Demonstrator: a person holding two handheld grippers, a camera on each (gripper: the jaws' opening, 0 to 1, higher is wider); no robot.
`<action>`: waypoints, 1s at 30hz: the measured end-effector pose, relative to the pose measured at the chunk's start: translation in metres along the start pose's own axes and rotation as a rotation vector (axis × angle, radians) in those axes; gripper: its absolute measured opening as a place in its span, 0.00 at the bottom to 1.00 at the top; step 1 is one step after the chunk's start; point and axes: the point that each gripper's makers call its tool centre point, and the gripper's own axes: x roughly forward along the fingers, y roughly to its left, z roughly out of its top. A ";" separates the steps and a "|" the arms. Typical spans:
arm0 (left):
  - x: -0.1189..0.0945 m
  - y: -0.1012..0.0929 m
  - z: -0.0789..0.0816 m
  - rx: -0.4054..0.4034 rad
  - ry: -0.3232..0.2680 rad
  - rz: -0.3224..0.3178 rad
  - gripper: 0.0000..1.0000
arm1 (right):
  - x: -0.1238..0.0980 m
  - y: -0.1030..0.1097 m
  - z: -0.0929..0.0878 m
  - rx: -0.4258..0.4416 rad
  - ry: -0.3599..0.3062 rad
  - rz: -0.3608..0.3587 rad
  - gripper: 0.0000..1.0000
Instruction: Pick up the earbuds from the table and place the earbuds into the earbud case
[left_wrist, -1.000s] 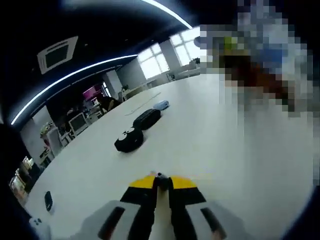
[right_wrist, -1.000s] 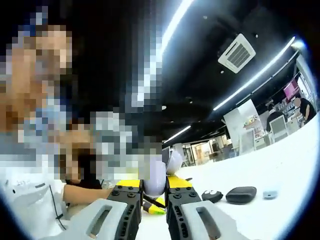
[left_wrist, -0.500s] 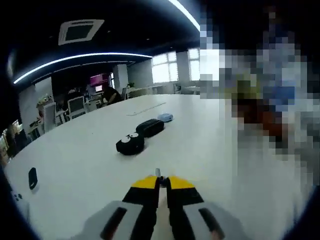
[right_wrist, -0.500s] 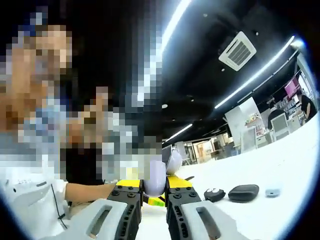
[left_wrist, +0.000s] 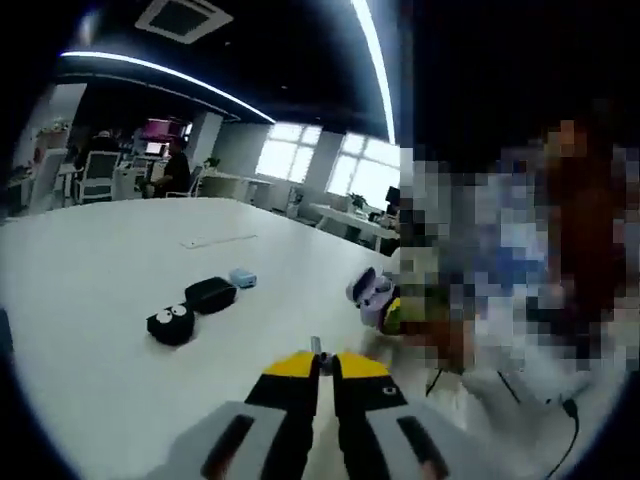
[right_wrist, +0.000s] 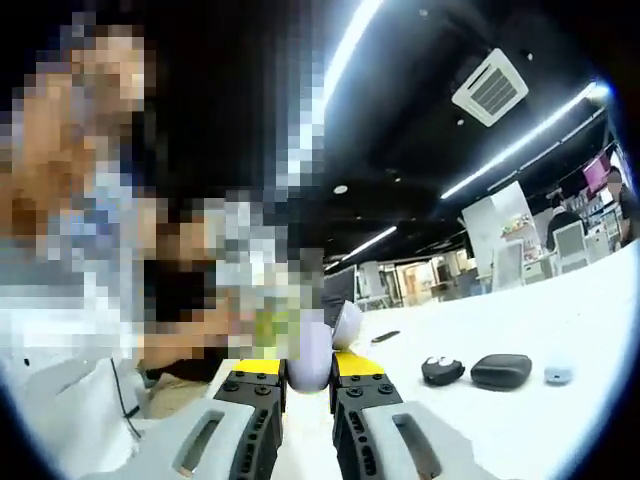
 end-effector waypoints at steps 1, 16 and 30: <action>0.001 -0.008 0.003 0.017 0.024 -0.018 0.08 | 0.000 0.002 -0.001 0.001 0.004 0.009 0.16; 0.015 -0.060 0.003 0.288 0.489 -0.153 0.08 | 0.008 0.029 -0.022 -0.015 0.101 0.116 0.16; 0.030 -0.066 -0.027 0.401 0.924 -0.233 0.08 | 0.009 0.036 -0.032 -0.009 0.139 0.142 0.16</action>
